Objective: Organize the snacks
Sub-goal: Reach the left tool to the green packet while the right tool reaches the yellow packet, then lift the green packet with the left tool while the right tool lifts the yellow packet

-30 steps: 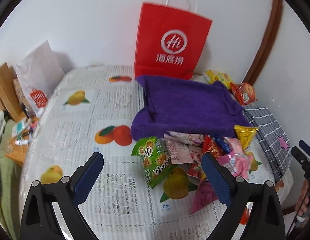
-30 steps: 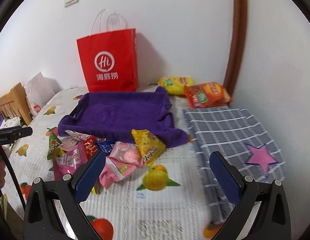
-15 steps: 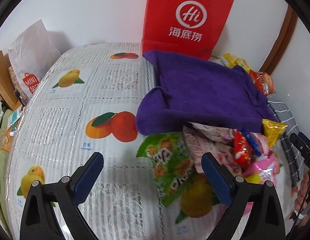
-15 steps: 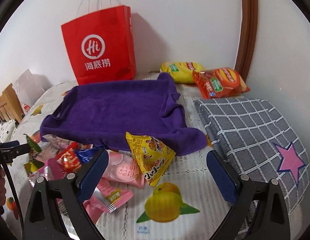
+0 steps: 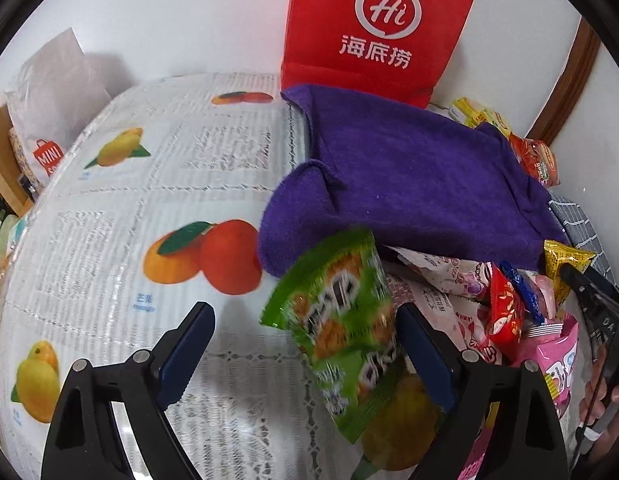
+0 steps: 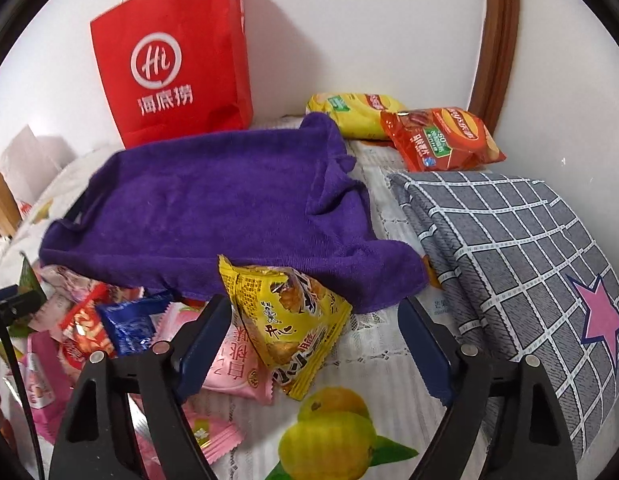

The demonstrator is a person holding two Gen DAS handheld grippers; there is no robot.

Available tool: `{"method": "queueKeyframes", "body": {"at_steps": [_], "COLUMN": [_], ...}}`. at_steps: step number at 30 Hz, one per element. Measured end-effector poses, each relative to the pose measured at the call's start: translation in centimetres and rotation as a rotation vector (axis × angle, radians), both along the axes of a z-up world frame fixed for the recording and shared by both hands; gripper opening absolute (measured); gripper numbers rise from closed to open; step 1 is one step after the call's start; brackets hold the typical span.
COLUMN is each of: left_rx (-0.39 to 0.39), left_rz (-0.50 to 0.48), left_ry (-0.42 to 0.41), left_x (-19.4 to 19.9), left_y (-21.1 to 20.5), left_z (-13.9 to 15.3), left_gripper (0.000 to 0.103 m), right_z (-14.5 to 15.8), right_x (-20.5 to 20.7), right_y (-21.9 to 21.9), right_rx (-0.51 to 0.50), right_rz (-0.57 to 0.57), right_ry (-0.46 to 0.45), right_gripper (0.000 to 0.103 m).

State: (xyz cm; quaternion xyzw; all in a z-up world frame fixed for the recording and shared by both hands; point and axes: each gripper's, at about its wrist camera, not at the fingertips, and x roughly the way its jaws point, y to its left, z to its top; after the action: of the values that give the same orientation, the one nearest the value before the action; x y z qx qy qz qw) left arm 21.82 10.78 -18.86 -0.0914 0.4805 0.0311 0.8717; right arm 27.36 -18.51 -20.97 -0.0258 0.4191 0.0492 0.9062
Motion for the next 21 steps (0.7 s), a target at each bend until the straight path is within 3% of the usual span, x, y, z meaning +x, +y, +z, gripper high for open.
{"method": "queueKeyframes", "body": {"at_steps": [2,6,10,21], "left_rx": [-0.012,0.007,0.006,-0.045], "left_rz": [-0.006,-0.021,-0.024,-0.009], "left_ry": [0.012,0.016,0.014,-0.013], "left_x": [0.1,0.1,0.0,-1.7], "left_y": [-0.2,-0.6,-0.3,1.5], "left_z": [-0.4,-0.7,-0.7,0.5], "left_gripper": [0.083,0.07,0.054,0.049], "right_z": [-0.5,-0.8,-0.5,2.8], "right_x": [0.2,0.4,0.3,-1.9], "right_y": [0.2,0.2,0.2,-0.3], "right_rx": [-0.002,0.041,0.087,0.067], "right_rz": [-0.001,0.007,0.024,-0.004], "right_ry": [0.011,0.021,0.035,-0.027], "right_gripper": [0.084,0.071,0.049,0.047]}}
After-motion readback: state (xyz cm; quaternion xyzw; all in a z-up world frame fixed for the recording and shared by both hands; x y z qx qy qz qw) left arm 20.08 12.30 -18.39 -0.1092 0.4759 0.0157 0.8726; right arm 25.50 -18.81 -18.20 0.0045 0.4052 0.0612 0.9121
